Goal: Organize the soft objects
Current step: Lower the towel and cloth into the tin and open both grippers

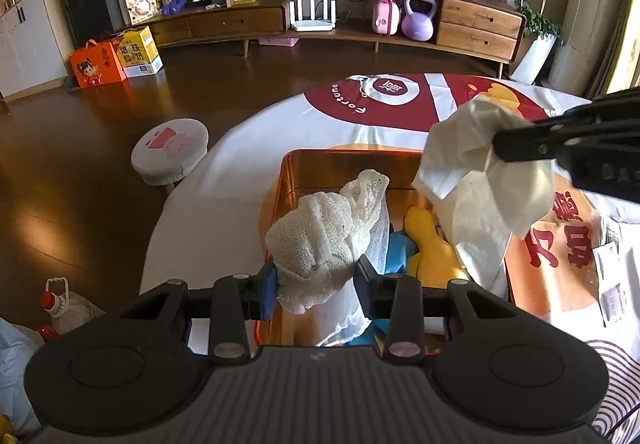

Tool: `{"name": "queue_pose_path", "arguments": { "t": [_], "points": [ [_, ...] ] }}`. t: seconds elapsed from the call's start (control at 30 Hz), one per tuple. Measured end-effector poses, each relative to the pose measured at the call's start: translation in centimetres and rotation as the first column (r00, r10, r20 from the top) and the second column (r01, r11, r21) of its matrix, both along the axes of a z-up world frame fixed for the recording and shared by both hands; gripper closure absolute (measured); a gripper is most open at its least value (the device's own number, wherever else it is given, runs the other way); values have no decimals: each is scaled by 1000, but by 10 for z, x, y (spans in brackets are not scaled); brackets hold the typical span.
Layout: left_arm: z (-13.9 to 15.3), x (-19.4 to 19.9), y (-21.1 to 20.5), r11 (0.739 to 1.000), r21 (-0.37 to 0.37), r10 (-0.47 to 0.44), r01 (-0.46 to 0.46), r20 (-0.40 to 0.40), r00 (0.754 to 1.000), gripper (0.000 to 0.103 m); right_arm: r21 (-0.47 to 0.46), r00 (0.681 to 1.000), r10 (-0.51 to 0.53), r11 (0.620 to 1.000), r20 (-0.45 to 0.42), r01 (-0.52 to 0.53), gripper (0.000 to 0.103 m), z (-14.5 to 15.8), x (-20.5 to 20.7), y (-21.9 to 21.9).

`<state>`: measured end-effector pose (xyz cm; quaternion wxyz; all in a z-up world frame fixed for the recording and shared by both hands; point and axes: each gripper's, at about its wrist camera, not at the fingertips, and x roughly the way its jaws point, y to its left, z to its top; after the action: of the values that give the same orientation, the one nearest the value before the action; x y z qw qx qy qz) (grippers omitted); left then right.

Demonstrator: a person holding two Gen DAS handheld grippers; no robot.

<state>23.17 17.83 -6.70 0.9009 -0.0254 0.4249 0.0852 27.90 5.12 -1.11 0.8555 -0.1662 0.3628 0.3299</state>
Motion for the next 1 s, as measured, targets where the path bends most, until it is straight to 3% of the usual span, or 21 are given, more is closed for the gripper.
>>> {"name": "queue_pose_path", "arguments": {
  "t": [0.53, 0.6, 1.0],
  "points": [
    [-26, 13, -2, 1000, -13, -23, 23, -40, 999, 65, -61, 996, -19, 998, -87, 14, 97, -48, 15, 7],
    [-29, 15, -1, 1000, -17, -21, 21, -47, 999, 65, -62, 996, -19, 998, -91, 14, 90, -51, 15, 8],
    [-45, 15, 1, 999, -47, -15, 11, -82, 997, 64, -67, 994, -22, 998, -107, 15, 80, -54, 10, 8]
  ]
}}
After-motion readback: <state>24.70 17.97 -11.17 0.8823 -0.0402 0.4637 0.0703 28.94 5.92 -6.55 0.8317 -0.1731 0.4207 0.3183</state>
